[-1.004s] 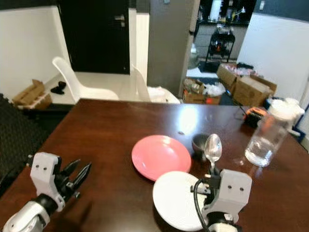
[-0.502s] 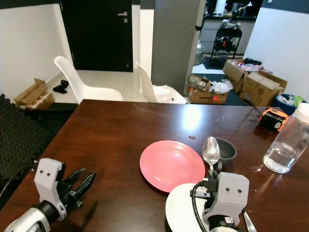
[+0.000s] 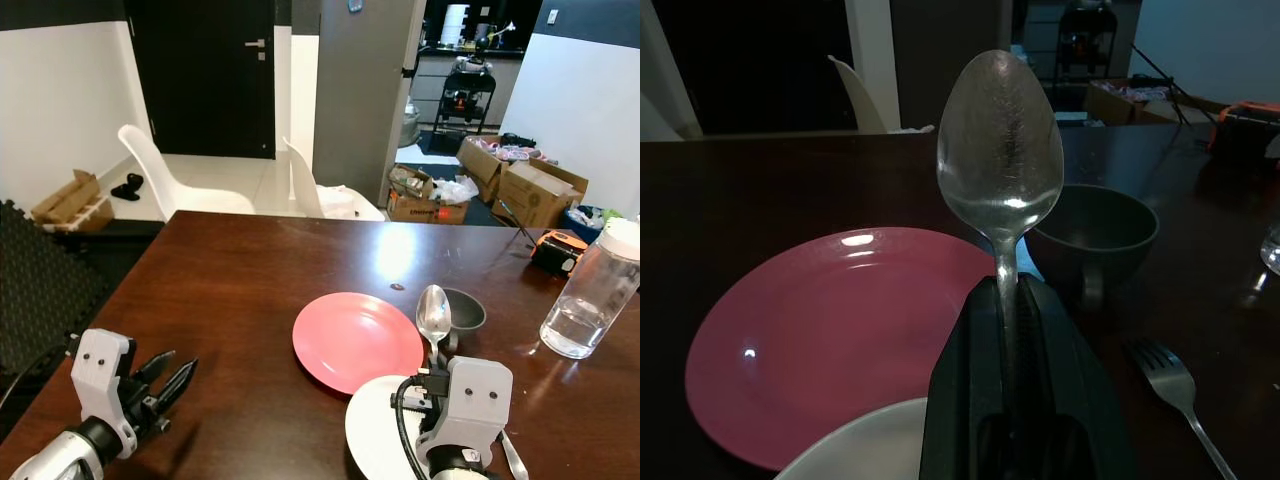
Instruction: Setting the table
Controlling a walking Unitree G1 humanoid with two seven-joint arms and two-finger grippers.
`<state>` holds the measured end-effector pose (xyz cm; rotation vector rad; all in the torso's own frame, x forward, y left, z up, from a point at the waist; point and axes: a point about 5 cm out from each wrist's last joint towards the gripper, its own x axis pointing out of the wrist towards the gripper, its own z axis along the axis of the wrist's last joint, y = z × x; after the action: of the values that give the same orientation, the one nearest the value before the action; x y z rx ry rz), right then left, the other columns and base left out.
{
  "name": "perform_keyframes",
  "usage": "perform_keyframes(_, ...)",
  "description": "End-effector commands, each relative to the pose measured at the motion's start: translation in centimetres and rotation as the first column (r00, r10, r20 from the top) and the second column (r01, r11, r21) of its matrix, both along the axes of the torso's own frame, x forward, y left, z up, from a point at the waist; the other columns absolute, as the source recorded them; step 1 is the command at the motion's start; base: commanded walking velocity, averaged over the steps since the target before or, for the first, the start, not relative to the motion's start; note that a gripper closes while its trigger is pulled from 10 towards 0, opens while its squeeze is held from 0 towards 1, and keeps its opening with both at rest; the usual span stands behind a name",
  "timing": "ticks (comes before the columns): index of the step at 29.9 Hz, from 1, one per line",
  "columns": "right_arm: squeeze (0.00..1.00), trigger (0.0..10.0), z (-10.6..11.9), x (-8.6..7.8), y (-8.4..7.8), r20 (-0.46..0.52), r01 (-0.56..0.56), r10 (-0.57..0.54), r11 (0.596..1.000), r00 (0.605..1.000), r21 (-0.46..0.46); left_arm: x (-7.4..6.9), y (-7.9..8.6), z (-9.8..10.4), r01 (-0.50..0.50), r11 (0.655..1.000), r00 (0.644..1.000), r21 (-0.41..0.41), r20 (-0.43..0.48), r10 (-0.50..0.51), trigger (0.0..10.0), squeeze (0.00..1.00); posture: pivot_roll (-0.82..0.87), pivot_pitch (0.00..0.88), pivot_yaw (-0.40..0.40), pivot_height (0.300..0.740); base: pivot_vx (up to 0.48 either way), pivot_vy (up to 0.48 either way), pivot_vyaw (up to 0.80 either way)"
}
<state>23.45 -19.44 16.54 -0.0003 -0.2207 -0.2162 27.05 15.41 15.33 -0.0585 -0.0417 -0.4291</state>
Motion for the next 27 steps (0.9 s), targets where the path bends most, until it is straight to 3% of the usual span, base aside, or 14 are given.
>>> perform_keyframes(1,0.00,10.0,-0.4,-0.4,-0.7,-0.023,0.036,-0.036,0.999,0.999,0.002,-0.2,0.2,-0.2,-0.005,1.000,1.000,0.009,-0.016,0.005,10.0,0.02,-0.05,0.068,0.074,0.740,0.000,0.000,0.00)
perform_keyframes(5,0.00,10.0,-0.5,-0.9,-1.7,-0.037,0.067,-0.068,0.997,0.997,-0.031,-0.2,0.0,-0.3,0.005,1.000,1.000,0.012,-0.020,-0.005,10.0,0.03,-0.06,0.070,0.079,0.740,0.000,0.000,0.00)
perform_keyframes(12,0.00,10.0,-1.9,-2.3,-6.8,-0.165,0.183,-0.209,0.970,0.964,-0.162,0.3,-0.2,-0.7,0.017,0.999,0.999,0.027,-0.033,-0.016,10.0,0.03,-0.08,0.076,0.086,0.740,0.000,0.000,0.00)
perform_keyframes(17,0.00,10.0,-2.2,-2.5,-9.0,-0.217,0.207,-0.256,0.952,0.942,-0.223,0.3,-0.1,-0.8,0.013,0.999,0.999,0.032,-0.039,-0.012,10.0,0.04,-0.08,0.079,0.088,0.740,0.000,0.000,0.00)
perform_keyframes(19,0.00,10.0,-2.0,-2.4,-11.0,-0.271,0.204,-0.276,0.942,0.922,-0.266,0.4,0.1,-0.9,0.008,0.999,0.999,0.036,-0.044,-0.007,10.0,0.03,-0.08,0.082,0.089,0.740,0.000,0.000,0.00)
perform_keyframes(23,0.00,10.0,-1.8,-1.6,-12.7,-0.317,0.144,-0.240,0.943,0.918,-0.300,0.4,0.2,-1.0,0.002,0.999,0.999,0.039,-0.049,-0.001,10.0,0.03,-0.08,0.083,0.096,0.740,0.000,0.000,0.00)
perform_keyframes(25,0.00,10.0,-1.8,-1.6,-12.7,-0.317,0.144,-0.240,0.943,0.918,-0.300,0.4,0.2,-1.0,0.002,0.999,0.999,0.039,-0.049,-0.001,10.0,0.03,-0.08,0.083,0.096,0.740,0.000,0.000,0.00)
perform_keyframes(27,0.00,10.0,-1.0,-0.2,-12.8,-0.294,0.057,-0.147,0.954,0.944,-0.295,0.4,0.2,-1.1,0.001,0.999,0.999,0.041,-0.052,0.001,10.0,0.03,-0.07,0.086,0.099,0.740,0.000,0.000,0.00)
